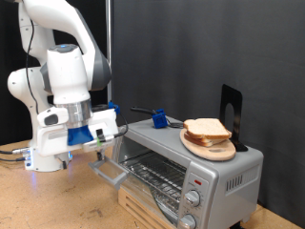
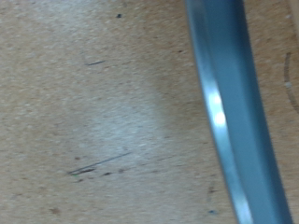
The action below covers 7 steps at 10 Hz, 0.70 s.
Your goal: Make a piece of toast with the oven
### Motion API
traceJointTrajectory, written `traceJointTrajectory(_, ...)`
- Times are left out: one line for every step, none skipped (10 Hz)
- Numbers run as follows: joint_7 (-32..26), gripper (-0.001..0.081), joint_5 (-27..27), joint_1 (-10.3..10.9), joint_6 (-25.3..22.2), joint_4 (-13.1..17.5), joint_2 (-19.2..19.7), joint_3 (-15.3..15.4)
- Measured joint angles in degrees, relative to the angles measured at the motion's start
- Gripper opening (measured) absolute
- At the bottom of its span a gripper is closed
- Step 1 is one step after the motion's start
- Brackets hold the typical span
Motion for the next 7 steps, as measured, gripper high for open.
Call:
traceJointTrajectory(1.53,0.0806,-1.72,-0.69,1.59,0.36,1.81,-0.02)
traceJointTrajectory(2.43,0.0806,-2.39,-1.02,3.91,0.47,3.89,-0.02)
traceJointTrajectory(2.93,0.0806,-2.79,-1.39,6.26,0.74,5.96,-0.18)
traceJointTrajectory(3.12,0.0806,-3.03,-1.86,7.83,0.99,7.78,-0.51)
traceJointTrajectory(3.33,0.0806,-3.17,-2.11,9.51,1.34,9.73,-0.83)
traceJointTrajectory(3.35,0.0806,-3.22,-2.38,11.05,1.75,11.72,-1.07)
traceJointTrajectory(3.35,0.0806,-3.22,-2.50,12.77,2.08,13.78,-1.38)
